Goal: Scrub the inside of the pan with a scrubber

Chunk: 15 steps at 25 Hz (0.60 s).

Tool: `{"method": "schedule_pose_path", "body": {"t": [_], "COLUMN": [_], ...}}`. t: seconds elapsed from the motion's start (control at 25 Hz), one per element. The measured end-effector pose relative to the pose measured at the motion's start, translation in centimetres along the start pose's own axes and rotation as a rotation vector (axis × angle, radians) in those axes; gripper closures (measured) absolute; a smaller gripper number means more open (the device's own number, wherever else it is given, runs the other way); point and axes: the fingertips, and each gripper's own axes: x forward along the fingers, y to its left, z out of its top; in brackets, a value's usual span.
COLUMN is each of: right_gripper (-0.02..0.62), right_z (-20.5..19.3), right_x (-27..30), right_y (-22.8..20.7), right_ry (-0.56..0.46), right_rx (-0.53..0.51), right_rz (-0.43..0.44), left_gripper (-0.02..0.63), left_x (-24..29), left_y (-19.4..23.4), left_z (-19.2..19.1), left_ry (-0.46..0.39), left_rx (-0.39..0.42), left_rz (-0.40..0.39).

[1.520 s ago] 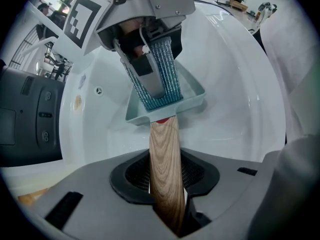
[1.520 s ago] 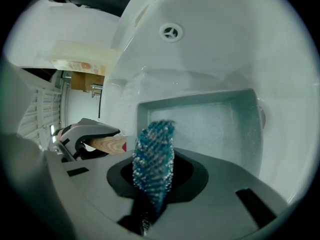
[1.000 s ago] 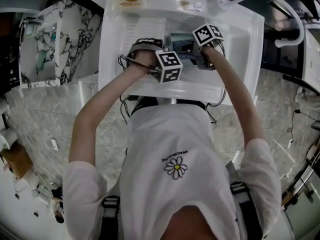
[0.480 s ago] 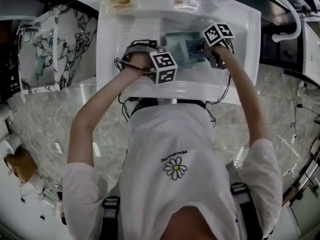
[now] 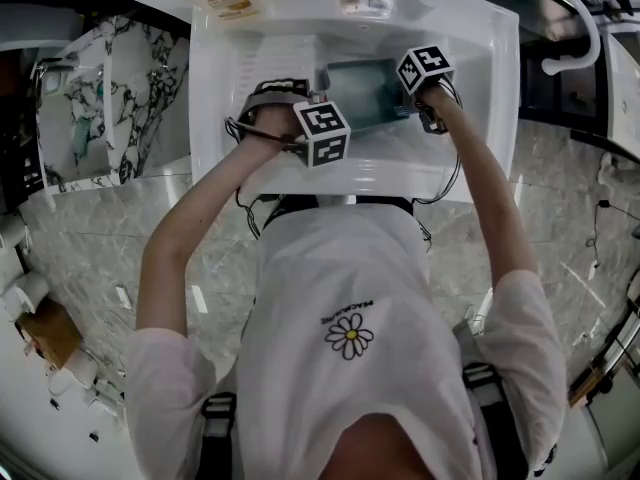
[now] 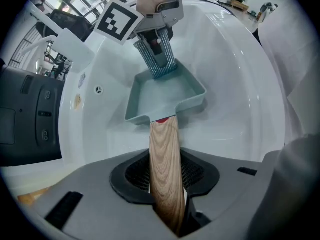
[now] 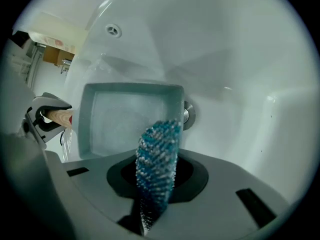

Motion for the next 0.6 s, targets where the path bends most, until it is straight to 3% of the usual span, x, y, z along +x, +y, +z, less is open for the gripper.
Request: {"method": "schedule_pose_path", "body": {"t": [0.6], "right_gripper": [0.538], "right_z": [0.2], "right_x": [1.1], "right_y": [1.3], "right_ry": [-0.068], "right_rx": [0.155], "right_rz": [0.077], "left_gripper": [0.477], "left_x": [0.0], "left_y": [0.0], "left_z": [-0.1], "left_ry": [0.001], "left_rx": [-0.001], "left_rz": [-0.001]}}
